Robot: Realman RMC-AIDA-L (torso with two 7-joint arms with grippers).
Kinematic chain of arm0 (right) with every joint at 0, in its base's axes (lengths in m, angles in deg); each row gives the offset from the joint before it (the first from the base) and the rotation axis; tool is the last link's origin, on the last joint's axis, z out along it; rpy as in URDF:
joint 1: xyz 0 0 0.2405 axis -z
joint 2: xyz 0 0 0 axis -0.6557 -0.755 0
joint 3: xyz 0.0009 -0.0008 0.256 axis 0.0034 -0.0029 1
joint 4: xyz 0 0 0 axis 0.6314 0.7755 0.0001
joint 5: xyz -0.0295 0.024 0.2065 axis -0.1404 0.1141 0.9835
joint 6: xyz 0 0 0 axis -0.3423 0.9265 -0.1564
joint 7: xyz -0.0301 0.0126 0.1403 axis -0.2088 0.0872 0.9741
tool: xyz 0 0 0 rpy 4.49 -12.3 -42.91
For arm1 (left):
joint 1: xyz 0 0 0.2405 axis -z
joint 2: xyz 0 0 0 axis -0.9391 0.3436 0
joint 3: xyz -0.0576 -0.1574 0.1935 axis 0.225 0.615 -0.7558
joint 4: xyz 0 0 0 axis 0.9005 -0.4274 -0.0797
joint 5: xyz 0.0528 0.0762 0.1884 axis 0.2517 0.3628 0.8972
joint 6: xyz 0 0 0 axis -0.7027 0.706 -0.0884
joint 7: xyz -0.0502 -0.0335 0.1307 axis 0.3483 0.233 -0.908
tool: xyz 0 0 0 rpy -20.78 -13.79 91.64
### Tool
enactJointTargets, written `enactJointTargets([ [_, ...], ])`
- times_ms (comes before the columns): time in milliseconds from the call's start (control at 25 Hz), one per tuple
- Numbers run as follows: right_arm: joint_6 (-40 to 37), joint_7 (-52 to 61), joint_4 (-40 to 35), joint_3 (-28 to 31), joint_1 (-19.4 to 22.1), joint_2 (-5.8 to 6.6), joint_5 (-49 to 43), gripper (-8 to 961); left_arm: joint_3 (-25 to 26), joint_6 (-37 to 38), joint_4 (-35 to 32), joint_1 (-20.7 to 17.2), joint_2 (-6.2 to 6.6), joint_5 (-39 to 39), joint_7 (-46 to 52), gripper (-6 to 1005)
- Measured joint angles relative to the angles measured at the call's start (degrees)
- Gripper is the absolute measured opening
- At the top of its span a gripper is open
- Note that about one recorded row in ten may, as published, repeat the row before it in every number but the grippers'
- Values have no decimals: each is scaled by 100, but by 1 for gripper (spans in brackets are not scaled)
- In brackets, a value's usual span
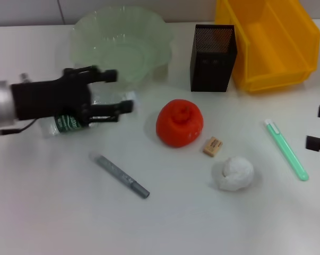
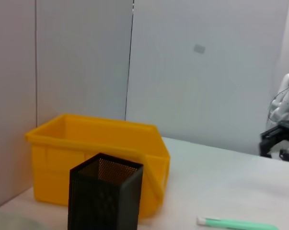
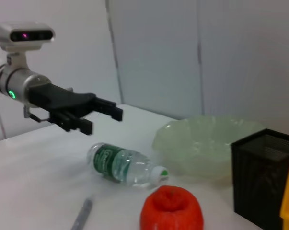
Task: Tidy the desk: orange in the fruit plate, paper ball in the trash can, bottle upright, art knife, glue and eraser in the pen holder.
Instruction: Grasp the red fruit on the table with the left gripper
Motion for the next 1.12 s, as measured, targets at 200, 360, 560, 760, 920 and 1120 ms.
enactJointTargets([
  [200,-154,-132,68,365,107,-7,-4,799,-785,-1314,980,612,-49,-172,-184,830],
  [360,-159,-145,117,418,120,-6,-13,797,-1544,-2050,1530,741,-53,-751,-552,828],
  [560,-105,-99,118,433,110,0,-17,795,-2542,-2731,1723,751,-51,-1650,-800,827],
  [760,-64,-64,145,436,77,10,-17,792,-3703,-3487,1734,750,-50,-2454,-760,825],
  [920,-43,26,173,400,55,17,-21,790,-4396,-3793,1734,756,-50,-2947,-739,824],
  [1120,-41,96,156,382,31,25,-25,787,-5178,-4085,1673,791,-50,-3363,-549,822],
])
